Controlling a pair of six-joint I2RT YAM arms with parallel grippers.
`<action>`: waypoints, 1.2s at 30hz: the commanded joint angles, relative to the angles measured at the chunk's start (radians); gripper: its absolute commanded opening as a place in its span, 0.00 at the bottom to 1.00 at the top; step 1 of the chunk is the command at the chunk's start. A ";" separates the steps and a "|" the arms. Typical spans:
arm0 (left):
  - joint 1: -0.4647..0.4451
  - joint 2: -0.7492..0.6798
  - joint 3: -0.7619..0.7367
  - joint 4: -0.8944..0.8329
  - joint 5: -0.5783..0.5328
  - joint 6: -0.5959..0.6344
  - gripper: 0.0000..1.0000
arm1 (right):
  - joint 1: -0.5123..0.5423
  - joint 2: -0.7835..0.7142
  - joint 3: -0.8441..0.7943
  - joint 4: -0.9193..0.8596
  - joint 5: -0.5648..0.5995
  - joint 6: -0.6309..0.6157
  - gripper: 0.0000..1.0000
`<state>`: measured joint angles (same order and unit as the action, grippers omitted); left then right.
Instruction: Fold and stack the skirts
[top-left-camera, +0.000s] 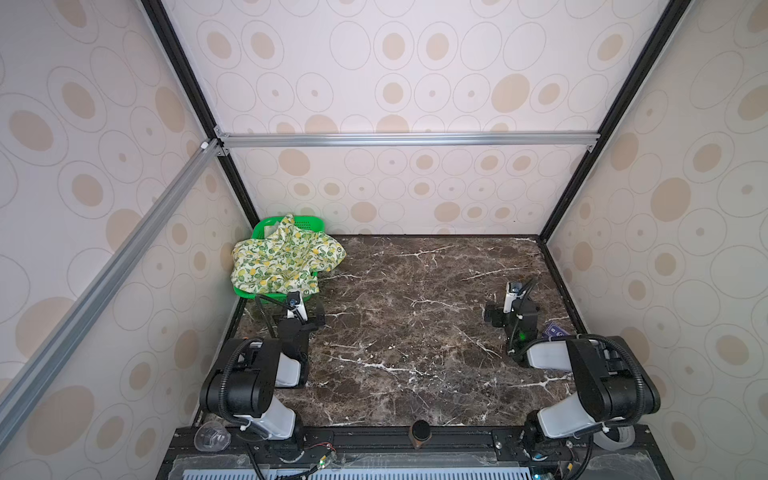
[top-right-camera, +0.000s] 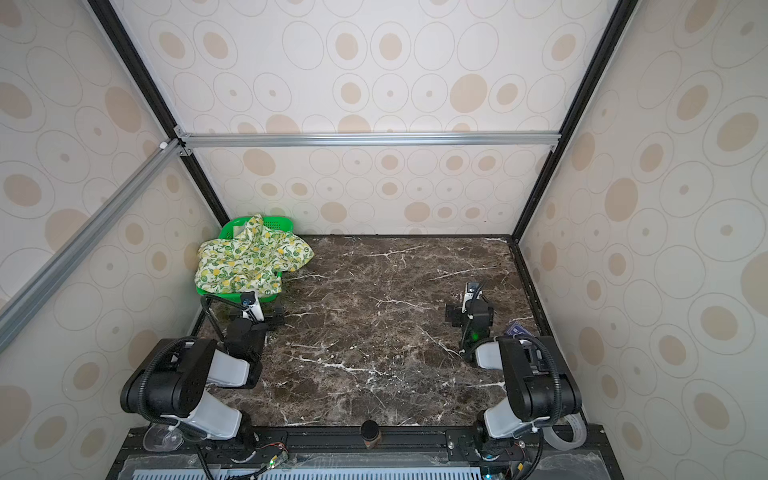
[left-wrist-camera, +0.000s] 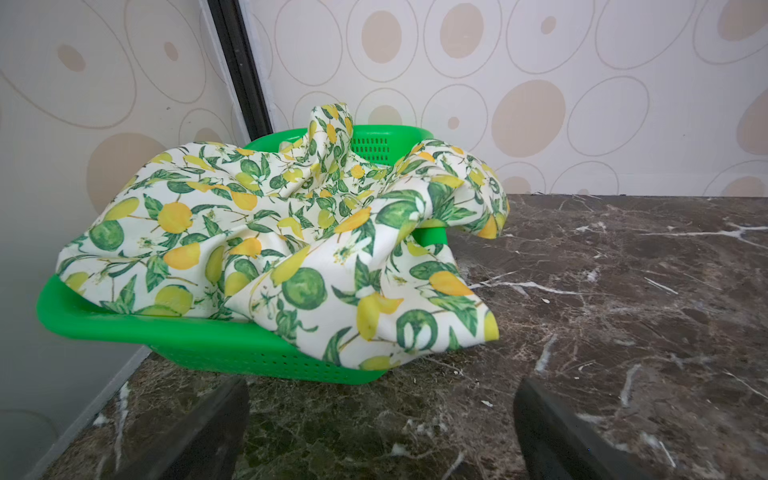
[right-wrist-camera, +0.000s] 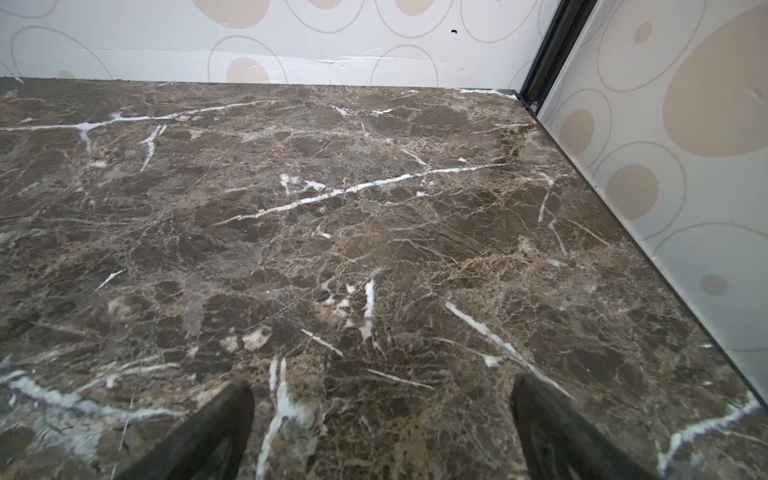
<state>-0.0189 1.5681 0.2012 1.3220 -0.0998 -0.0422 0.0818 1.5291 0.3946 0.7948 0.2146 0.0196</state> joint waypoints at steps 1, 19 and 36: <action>-0.004 0.010 0.024 0.029 -0.003 0.016 0.99 | -0.010 0.010 0.018 0.021 0.008 -0.007 1.00; -0.004 0.012 0.027 0.026 -0.004 0.016 0.99 | -0.010 0.011 0.021 0.018 0.009 -0.008 1.00; -0.010 -0.341 0.284 -0.590 -0.188 -0.211 0.77 | 0.036 -0.338 0.140 -0.515 0.201 0.155 0.75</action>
<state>-0.0246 1.2667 0.4015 0.9310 -0.2283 -0.1455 0.1078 1.2240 0.4988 0.4801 0.3256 0.0872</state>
